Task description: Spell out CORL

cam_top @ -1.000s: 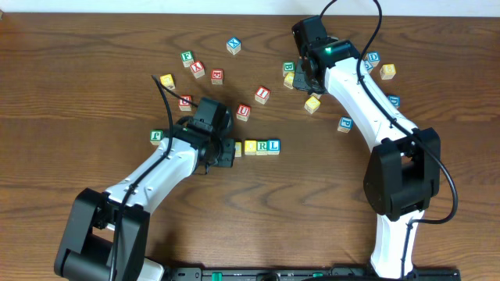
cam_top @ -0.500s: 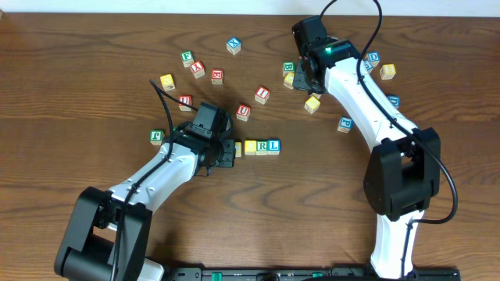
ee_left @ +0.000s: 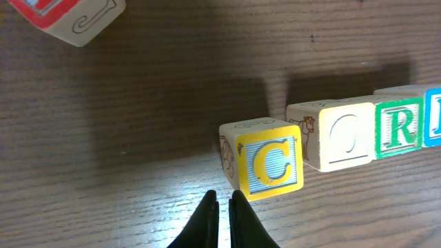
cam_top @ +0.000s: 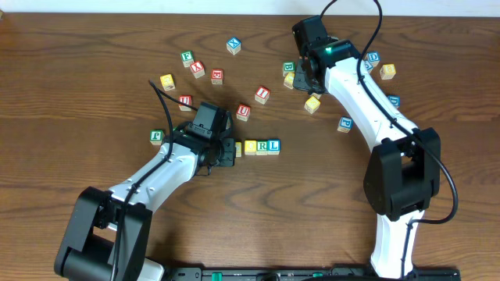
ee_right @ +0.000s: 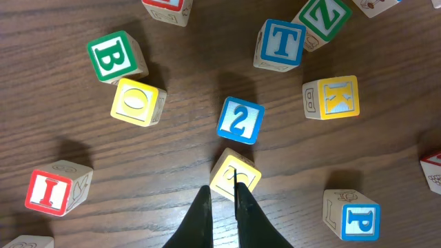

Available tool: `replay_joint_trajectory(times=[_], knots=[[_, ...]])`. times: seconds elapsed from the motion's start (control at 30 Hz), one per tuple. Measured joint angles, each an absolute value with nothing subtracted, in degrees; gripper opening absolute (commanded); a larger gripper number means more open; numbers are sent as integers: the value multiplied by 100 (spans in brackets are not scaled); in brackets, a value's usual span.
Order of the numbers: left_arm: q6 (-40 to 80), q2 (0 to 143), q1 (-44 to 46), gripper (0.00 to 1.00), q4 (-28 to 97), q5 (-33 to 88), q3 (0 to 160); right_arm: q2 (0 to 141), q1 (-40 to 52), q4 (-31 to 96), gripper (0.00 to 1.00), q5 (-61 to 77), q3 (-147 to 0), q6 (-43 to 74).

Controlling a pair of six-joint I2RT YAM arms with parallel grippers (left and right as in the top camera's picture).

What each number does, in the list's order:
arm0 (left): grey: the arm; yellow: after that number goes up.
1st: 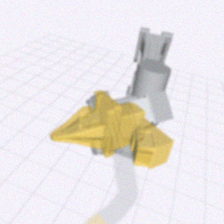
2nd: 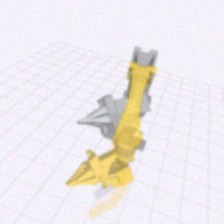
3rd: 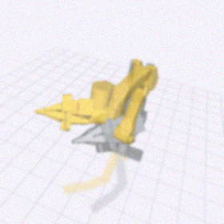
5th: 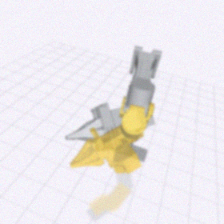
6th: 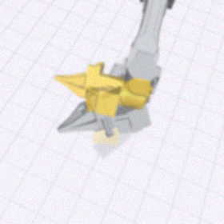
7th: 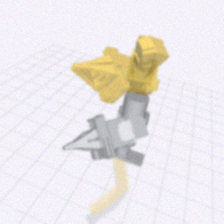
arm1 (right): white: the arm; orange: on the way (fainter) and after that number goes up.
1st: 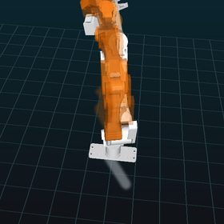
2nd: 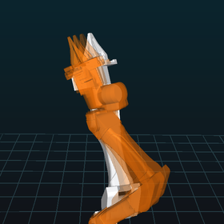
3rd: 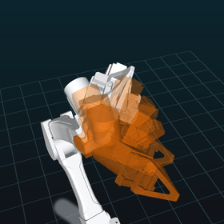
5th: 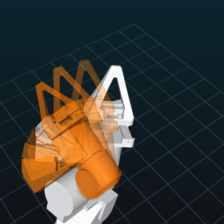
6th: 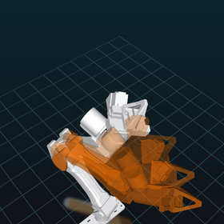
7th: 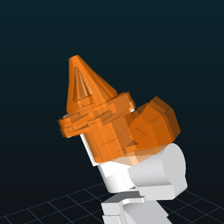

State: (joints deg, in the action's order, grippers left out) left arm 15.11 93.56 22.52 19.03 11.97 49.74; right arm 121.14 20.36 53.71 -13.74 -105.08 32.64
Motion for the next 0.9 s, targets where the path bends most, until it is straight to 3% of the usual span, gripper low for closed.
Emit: replay_joint_trajectory(times=[0.9], knots=[[1522,9356,2257,8,1772,1079,4974,12114,2036,5395,7,-1376,-10508,3264]])
